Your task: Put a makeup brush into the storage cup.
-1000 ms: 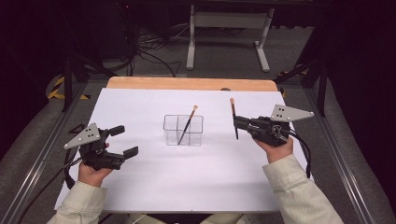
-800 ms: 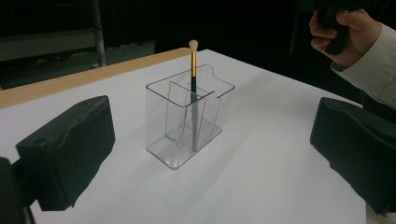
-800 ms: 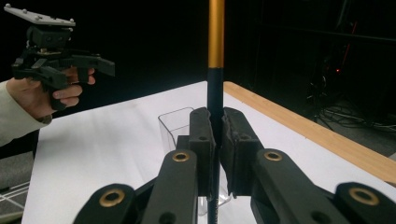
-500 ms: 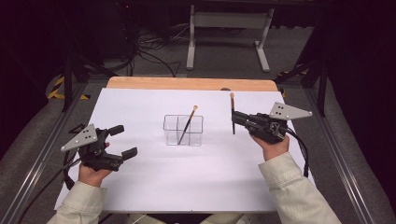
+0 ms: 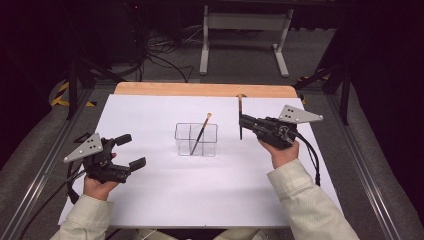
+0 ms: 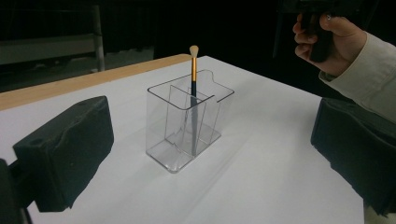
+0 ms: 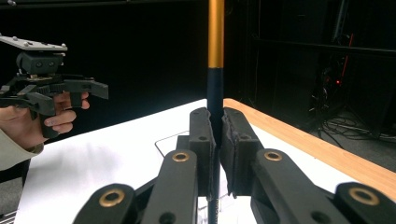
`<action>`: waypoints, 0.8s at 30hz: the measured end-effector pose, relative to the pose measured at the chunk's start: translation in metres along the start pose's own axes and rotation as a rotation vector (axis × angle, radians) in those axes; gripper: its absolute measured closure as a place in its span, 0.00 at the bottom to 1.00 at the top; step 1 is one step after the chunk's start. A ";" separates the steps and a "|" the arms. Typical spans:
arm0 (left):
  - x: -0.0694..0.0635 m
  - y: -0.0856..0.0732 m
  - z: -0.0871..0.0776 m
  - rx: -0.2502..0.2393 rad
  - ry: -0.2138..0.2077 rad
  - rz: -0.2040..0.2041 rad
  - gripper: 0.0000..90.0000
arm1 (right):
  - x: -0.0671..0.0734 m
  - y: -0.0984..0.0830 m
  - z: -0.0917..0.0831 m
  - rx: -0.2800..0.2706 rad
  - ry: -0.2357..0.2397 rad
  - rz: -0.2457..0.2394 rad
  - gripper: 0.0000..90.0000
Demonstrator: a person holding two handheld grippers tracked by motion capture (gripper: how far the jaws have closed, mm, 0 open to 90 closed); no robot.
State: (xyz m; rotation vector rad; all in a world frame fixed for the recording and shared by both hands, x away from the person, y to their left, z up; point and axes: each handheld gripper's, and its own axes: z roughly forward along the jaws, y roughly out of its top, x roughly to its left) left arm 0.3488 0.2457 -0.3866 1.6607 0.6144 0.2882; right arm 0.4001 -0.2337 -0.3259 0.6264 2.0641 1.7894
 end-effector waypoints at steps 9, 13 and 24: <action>0.001 0.000 -0.001 -0.005 -0.004 -0.007 0.00 | 0.004 0.006 0.025 0.002 0.021 -0.007 0.92; 0.001 0.000 -0.001 -0.003 -0.002 -0.010 0.00 | 0.008 0.009 0.039 0.001 0.037 -0.009 0.92; 0.002 0.000 0.000 -0.006 -0.008 -0.015 0.00 | 0.012 0.010 0.060 0.003 0.051 -0.012 0.92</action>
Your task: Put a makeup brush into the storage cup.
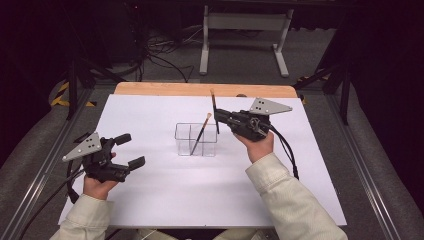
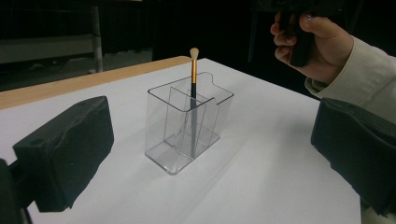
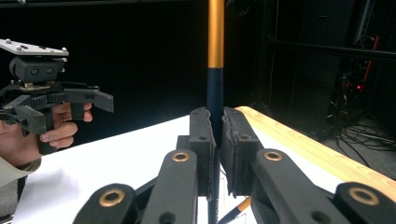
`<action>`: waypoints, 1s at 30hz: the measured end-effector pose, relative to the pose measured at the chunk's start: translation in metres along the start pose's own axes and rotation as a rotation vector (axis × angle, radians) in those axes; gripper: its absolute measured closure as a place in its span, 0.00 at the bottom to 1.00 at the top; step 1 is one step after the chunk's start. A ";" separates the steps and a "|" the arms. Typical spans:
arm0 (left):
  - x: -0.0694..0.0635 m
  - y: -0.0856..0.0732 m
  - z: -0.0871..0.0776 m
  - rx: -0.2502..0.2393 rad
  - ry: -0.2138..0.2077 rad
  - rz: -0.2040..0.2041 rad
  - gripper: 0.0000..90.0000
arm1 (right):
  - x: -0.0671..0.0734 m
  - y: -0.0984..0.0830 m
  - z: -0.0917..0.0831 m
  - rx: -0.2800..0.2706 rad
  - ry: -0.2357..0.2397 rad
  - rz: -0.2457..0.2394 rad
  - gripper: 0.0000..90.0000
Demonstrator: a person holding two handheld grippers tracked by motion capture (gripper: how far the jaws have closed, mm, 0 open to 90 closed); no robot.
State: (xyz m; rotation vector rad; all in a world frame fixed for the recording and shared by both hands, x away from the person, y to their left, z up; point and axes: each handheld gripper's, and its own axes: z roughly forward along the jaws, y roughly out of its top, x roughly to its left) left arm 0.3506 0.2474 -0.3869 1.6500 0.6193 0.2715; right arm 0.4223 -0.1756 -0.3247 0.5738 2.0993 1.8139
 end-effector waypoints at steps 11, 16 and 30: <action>0.000 0.000 0.001 0.005 0.000 0.000 0.00 | 0.004 0.003 0.018 -0.006 0.012 -0.009 0.92; 0.000 0.000 0.001 0.004 0.002 0.002 0.00 | 0.004 0.003 0.027 -0.017 0.020 0.007 0.92; 0.001 -0.001 0.001 0.010 0.002 0.006 0.00 | 0.006 0.003 0.044 -0.023 0.024 0.005 0.92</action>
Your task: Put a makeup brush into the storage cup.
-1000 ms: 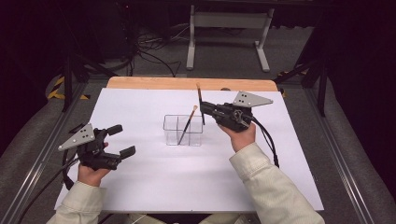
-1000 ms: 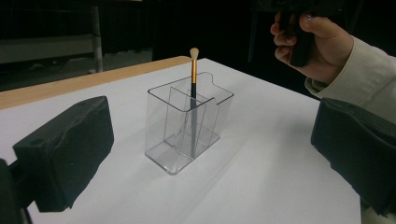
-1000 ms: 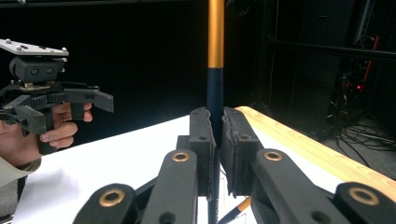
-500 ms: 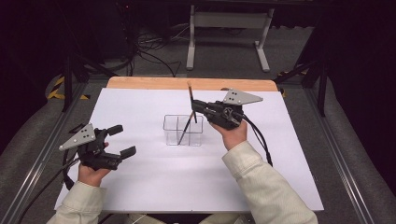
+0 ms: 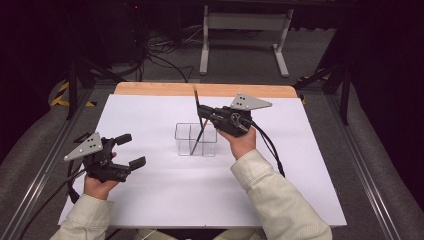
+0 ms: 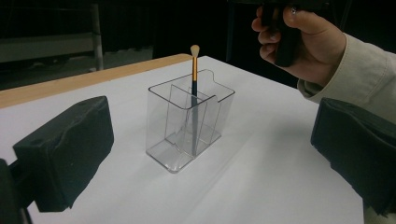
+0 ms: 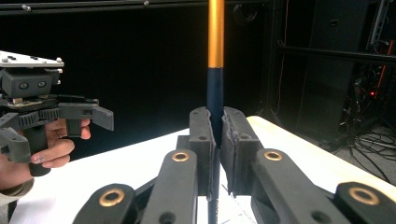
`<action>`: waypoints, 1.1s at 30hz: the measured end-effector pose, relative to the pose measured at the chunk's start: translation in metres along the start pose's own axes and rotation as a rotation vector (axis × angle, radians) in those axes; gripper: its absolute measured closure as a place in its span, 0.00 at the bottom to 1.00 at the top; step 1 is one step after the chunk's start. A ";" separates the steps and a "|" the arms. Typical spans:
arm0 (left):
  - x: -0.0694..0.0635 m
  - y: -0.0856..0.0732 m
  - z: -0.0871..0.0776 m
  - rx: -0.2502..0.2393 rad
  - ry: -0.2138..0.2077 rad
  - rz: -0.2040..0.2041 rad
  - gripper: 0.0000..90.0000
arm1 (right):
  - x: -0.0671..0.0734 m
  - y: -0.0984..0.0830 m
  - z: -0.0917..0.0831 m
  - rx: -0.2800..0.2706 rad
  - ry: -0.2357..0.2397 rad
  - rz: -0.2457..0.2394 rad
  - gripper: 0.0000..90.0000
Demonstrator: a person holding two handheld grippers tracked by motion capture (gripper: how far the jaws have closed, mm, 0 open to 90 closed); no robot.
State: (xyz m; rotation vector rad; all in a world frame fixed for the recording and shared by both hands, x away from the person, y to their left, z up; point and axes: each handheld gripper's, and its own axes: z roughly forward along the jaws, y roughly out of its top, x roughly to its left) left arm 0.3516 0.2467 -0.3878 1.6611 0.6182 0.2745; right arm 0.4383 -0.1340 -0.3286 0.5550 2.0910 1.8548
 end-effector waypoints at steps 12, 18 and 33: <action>-0.001 0.000 0.001 0.000 -0.007 0.000 0.00 | 0.001 -0.010 0.013 0.039 0.002 0.019 0.92; 0.000 0.000 0.000 0.000 -0.007 0.002 0.00 | -0.002 -0.016 0.017 0.055 -0.010 0.023 0.92; 0.000 -0.001 0.000 0.011 -0.010 -0.001 0.00 | -0.010 -0.039 0.027 0.101 -0.023 0.058 0.92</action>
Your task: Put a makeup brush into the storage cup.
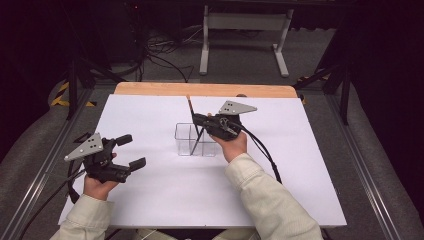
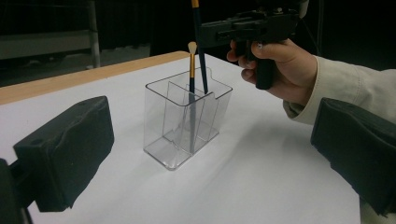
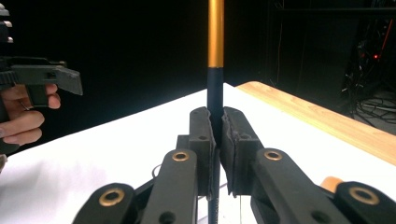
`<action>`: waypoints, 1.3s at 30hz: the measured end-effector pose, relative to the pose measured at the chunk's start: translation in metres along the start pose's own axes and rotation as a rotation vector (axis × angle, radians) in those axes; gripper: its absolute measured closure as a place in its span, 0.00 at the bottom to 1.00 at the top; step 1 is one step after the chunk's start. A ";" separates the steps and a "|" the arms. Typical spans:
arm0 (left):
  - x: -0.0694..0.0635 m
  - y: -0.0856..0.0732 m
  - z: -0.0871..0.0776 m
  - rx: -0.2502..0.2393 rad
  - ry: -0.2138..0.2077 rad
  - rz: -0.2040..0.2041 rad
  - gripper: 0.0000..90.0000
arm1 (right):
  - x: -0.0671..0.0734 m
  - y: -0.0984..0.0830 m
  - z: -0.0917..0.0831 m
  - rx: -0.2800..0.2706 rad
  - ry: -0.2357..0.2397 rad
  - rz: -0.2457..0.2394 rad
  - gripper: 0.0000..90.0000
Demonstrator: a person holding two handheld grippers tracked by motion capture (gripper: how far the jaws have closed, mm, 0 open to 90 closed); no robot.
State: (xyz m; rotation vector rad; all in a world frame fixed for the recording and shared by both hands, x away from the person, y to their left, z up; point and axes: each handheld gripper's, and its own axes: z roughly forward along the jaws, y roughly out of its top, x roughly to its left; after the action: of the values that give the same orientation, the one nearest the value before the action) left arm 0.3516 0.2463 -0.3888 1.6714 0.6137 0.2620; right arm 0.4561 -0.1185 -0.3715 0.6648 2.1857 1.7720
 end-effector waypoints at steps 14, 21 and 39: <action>0.000 0.000 -0.001 -0.004 0.002 -0.005 0.00 | -0.003 -0.011 0.003 0.032 -0.009 0.008 0.92; 0.000 0.000 -0.001 -0.004 0.001 -0.005 0.00 | -0.002 -0.015 0.004 0.041 -0.009 0.010 0.92; 0.000 0.000 -0.001 -0.008 0.000 -0.002 0.00 | -0.004 -0.022 0.006 0.073 -0.014 0.029 0.92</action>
State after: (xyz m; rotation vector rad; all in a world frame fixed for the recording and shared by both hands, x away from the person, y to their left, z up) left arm 0.3513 0.2474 -0.3883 1.6626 0.6135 0.2626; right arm 0.4583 -0.1192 -0.3942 0.7257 2.2521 1.7033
